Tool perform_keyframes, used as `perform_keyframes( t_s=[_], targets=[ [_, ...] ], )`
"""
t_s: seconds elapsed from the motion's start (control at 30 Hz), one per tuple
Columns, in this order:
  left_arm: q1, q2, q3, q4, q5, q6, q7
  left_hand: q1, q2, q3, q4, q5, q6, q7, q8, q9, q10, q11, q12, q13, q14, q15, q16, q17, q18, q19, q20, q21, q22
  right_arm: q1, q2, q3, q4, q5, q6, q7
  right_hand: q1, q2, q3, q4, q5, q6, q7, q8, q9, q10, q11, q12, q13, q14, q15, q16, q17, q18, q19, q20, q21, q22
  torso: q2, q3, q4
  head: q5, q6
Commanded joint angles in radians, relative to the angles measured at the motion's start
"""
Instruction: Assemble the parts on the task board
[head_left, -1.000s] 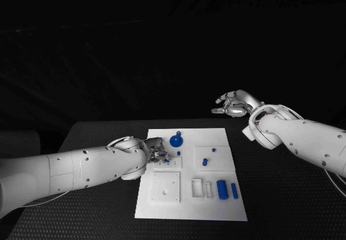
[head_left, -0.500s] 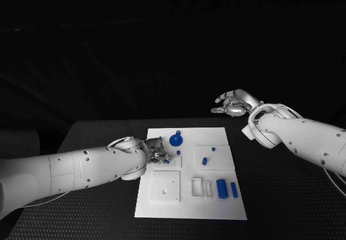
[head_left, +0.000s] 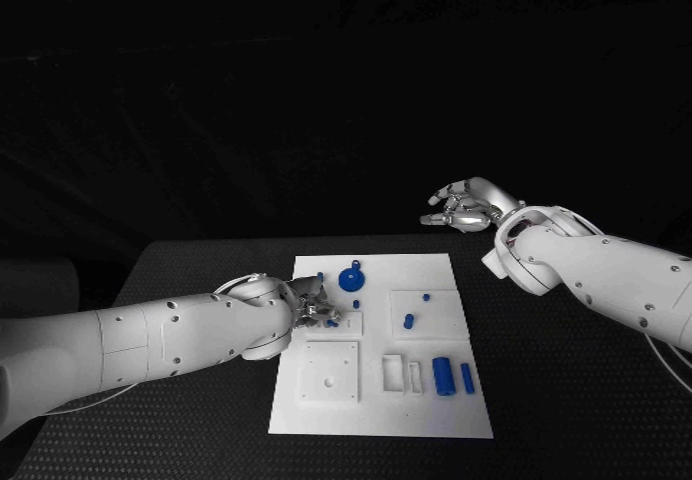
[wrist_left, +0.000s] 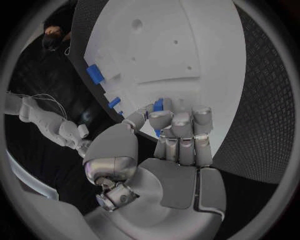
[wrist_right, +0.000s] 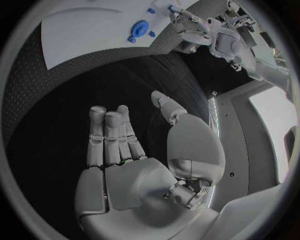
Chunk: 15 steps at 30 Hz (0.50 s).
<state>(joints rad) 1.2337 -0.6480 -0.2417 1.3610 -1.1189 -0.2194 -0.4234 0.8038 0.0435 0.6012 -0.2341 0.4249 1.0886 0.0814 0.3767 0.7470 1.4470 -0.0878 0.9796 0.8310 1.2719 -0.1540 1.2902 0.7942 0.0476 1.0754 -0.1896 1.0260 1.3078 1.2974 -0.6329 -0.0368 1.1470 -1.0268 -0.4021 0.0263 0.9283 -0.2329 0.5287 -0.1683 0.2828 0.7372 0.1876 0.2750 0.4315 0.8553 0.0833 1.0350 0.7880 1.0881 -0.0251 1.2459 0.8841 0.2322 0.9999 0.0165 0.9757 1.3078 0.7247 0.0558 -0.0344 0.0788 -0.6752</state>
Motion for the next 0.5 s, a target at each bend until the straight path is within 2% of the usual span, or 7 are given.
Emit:
perform_keyframes(
  t_s=[0.03,0.3,0.4,0.5],
  targets=[
    [0.000,0.004,0.000,0.000,-0.005,0.018,0.005,0.001,0.011,0.028,-0.025,-0.002,0.130,-0.098,0.004,0.001,-0.032,-0.041,0.006,-0.001,0.043,-0.057,0.005,-0.002,0.022,-0.004,-0.084,0.005,0.020,0.000,0.002,0.001,0.000,-0.004,0.011,0.004,0.001,0.012,-0.007,0.000,0.005,0.000,0.008,0.004,0.001,-0.009,0.000,0.006,-0.002,-0.008,-0.001,0.004,-0.001,0.030,-0.005,0.004,-0.004,0.015,0.000,0.0002,0.0003,0.000,-0.002],
    [-0.001,0.007,0.000,-0.006,-0.004,0.015,0.004,-0.002,0.008,0.029,-0.024,-0.007,0.128,-0.098,0.003,0.000,-0.033,-0.040,0.007,-0.004,0.042,-0.057,0.006,-0.005,0.022,-0.006,-0.083,0.005,0.020,0.000,0.005,0.001,-0.002,-0.004,0.012,0.005,0.001,0.013,-0.007,0.000,0.005,0.000,0.009,0.004,0.001,-0.010,0.000,0.007,-0.003,-0.009,-0.001,0.004,-0.001,0.030,-0.005,0.004,-0.004,0.015,0.000,0.0005,-0.0002,0.000,-0.001],
    [-0.003,0.009,0.001,-0.009,-0.004,0.015,0.004,-0.004,0.005,0.031,-0.019,-0.029,0.126,-0.097,0.004,-0.001,-0.034,-0.039,0.008,-0.008,0.040,-0.057,0.007,-0.011,0.023,-0.007,-0.084,0.006,0.019,0.000,0.006,0.001,-0.002,-0.004,0.013,0.006,0.001,0.013,-0.008,0.000,0.005,-0.001,0.009,0.004,0.001,-0.010,0.000,0.007,-0.003,-0.009,-0.001,0.004,-0.001,0.030,-0.005,0.004,-0.004,0.015,0.000,0.0006,-0.0008,-0.001,-0.001],
    [-0.005,0.011,0.001,-0.010,-0.004,0.013,0.003,-0.004,0.004,0.032,-0.018,-0.033,0.126,-0.097,0.004,-0.001,-0.035,-0.039,0.009,-0.009,0.040,-0.058,0.007,-0.012,0.023,-0.008,-0.084,0.007,0.019,0.000,0.005,0.001,-0.002,-0.004,0.013,0.006,0.001,0.014,-0.008,0.000,0.006,-0.001,0.009,0.004,0.001,-0.010,0.000,0.007,-0.003,-0.009,-0.001,0.004,-0.002,0.030,-0.005,0.004,-0.004,0.015,0.000,0.0002,-0.0015,-0.001,-0.002]
  ],
)
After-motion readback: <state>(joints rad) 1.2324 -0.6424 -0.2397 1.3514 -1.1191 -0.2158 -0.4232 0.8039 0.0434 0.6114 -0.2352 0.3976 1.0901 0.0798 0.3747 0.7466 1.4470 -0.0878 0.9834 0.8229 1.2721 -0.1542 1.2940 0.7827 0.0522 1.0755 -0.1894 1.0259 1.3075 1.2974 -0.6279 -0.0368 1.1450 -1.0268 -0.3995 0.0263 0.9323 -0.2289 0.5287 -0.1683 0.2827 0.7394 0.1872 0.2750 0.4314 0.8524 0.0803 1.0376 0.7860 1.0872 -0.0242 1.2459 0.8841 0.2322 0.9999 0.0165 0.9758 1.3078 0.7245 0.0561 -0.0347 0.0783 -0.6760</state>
